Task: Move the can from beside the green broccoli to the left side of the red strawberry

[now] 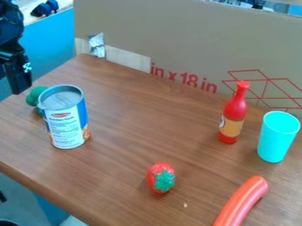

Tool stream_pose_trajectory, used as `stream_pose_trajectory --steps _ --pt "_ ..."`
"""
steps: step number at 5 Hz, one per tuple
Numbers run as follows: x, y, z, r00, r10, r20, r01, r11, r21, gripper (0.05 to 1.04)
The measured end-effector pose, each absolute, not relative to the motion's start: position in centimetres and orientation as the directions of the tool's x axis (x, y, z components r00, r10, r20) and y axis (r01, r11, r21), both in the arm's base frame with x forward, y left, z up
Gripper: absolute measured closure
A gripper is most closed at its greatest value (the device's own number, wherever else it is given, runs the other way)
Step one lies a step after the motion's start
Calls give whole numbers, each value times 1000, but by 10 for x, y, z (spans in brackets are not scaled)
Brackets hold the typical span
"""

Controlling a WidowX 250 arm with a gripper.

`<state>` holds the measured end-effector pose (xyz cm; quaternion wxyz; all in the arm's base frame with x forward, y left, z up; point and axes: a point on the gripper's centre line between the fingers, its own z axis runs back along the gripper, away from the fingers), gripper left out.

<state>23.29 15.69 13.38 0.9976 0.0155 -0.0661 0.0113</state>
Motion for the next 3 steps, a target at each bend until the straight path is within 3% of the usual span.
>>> stream_pose_trajectory --steps 1,3 --pt "243 153 122 992 24 122 -18 999 -49 77" --pt "266 140 125 991 0 133 11 996 -88 77"
